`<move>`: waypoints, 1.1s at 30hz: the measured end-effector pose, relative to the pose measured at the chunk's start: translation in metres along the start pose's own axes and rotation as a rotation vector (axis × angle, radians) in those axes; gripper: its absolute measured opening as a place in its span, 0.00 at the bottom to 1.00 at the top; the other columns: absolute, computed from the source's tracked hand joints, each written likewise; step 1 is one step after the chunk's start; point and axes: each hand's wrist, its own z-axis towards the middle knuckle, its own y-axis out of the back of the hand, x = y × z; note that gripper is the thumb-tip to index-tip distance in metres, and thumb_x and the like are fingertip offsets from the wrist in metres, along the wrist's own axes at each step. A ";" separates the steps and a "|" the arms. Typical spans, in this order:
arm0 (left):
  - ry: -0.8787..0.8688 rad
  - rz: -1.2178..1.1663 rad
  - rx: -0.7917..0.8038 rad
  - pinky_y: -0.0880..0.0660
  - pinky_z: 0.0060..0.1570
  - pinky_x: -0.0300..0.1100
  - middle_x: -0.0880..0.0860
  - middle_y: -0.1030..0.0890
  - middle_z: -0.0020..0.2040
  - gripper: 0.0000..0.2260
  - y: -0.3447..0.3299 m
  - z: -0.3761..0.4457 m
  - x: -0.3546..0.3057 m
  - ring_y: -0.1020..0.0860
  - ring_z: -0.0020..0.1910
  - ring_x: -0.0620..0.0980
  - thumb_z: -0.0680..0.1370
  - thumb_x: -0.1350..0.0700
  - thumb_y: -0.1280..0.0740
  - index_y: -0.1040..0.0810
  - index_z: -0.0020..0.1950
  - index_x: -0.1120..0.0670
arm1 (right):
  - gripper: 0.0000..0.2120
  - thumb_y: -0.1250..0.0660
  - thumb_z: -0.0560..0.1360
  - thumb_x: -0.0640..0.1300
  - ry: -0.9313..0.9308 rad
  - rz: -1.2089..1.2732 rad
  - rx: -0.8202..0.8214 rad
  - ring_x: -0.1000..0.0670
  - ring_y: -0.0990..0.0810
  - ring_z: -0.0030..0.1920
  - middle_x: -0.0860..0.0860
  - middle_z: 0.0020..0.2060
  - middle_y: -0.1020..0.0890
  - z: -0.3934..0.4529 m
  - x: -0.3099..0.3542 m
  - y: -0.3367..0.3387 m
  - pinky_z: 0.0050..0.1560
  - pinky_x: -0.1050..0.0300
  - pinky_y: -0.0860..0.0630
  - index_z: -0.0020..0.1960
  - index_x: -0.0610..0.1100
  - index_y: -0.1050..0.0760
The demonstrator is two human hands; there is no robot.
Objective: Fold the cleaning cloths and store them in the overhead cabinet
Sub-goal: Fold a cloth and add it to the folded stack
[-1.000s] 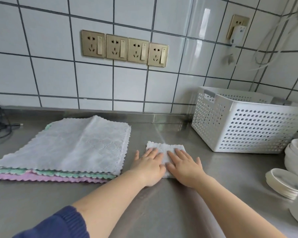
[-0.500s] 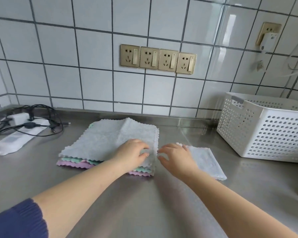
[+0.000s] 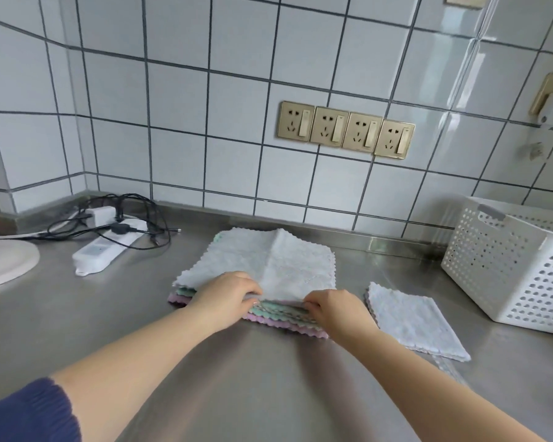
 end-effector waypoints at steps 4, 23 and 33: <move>0.027 0.066 -0.110 0.29 0.56 0.42 0.47 0.23 0.58 0.15 -0.001 -0.001 0.015 0.27 0.59 0.49 0.78 0.60 0.41 0.22 0.60 0.49 | 0.12 0.47 0.80 0.44 -0.066 0.002 -0.079 0.44 0.27 0.40 0.46 0.46 0.18 0.002 0.001 0.002 0.38 0.57 0.33 0.55 0.49 0.25; -0.065 -0.048 0.065 0.32 0.43 0.30 0.39 0.21 0.44 0.08 0.081 -0.085 0.000 0.24 0.45 0.41 0.76 0.56 0.36 0.21 0.51 0.47 | 0.12 0.42 0.75 0.37 -0.053 0.375 -0.112 0.53 0.24 0.42 0.55 0.41 0.21 -0.090 -0.006 0.044 0.38 0.71 0.31 0.47 0.54 0.28; -0.042 -0.040 0.474 0.32 0.44 0.41 0.46 0.26 0.41 0.11 0.078 -0.140 -0.034 0.28 0.41 0.44 0.77 0.44 0.36 0.24 0.47 0.51 | 0.12 0.41 0.74 0.39 -0.130 0.450 0.162 0.57 0.26 0.35 0.55 0.36 0.20 -0.162 -0.008 0.040 0.37 0.65 0.31 0.40 0.54 0.24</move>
